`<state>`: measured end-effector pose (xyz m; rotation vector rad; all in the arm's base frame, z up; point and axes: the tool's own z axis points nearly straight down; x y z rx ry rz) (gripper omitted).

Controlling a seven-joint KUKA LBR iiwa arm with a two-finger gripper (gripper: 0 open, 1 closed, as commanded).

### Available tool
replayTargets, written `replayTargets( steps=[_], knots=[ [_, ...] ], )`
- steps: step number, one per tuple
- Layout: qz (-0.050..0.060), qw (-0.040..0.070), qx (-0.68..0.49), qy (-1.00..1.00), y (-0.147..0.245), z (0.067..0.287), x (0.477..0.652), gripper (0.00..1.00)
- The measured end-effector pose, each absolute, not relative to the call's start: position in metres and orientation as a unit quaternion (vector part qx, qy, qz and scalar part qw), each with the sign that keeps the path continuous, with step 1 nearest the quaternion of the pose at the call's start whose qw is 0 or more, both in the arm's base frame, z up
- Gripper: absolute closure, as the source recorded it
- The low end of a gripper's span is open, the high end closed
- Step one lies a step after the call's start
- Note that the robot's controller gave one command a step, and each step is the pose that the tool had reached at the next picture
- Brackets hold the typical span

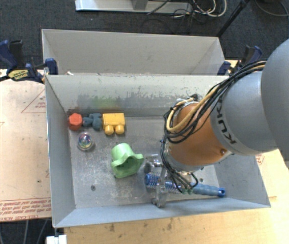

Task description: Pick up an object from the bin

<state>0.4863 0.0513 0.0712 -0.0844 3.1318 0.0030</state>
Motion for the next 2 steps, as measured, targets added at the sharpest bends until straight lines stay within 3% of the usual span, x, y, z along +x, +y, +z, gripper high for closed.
replayTargets(
  steps=[1,2],
  knots=[
    [0.001,0.0,-0.027,1.0,0.051,0.069,0.484,1.0],
    [0.001,0.005,-0.079,0.997,0.096,0.251,0.482,1.0]
  ],
)
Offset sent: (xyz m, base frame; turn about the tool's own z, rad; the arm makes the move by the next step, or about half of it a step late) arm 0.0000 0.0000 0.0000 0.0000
